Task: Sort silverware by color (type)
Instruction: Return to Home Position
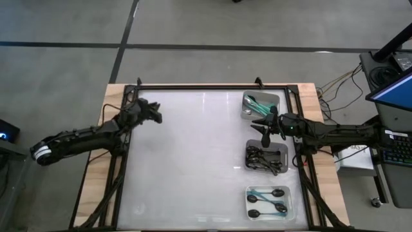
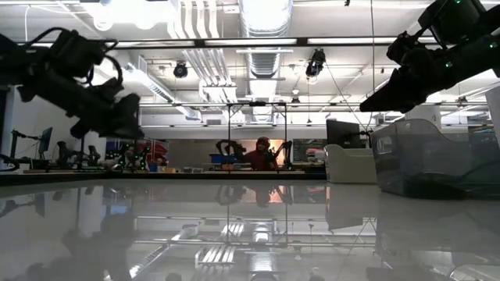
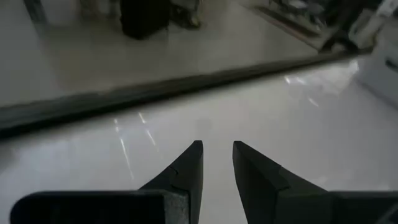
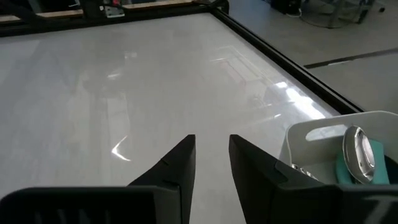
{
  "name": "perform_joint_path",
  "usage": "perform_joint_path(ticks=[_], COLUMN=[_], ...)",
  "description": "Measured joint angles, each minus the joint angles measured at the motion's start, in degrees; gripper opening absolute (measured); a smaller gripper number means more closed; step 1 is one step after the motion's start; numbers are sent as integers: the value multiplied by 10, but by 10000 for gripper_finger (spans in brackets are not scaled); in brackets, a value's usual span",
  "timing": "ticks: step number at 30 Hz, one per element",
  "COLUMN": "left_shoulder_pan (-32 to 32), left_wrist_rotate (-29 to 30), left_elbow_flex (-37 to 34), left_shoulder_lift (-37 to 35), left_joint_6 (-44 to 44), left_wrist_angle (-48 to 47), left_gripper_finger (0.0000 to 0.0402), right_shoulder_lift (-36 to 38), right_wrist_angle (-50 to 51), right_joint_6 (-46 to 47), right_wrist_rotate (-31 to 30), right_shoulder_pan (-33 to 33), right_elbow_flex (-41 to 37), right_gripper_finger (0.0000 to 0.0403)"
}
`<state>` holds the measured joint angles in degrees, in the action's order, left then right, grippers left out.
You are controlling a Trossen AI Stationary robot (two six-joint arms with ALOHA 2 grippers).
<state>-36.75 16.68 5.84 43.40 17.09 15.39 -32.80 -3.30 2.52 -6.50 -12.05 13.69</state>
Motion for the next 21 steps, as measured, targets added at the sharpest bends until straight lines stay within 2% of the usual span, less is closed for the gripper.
perform_joint_path(ticks=[13,21], left_shoulder_pan=[0,4], left_wrist_rotate=[8,6], left_elbow_flex=[132,275], left_shoulder_lift=[34,98], left_joint_6=[0,0], left_wrist_angle=[0,0], left_gripper_finger=[71,71], right_shoulder_lift=[0,0], right_wrist_angle=[0,0], right_joint_6=[0,0], right_wrist_rotate=[0,0], right_shoulder_pan=[0,0], right_elbow_flex=[0,0], right_gripper_finger=[83,89])
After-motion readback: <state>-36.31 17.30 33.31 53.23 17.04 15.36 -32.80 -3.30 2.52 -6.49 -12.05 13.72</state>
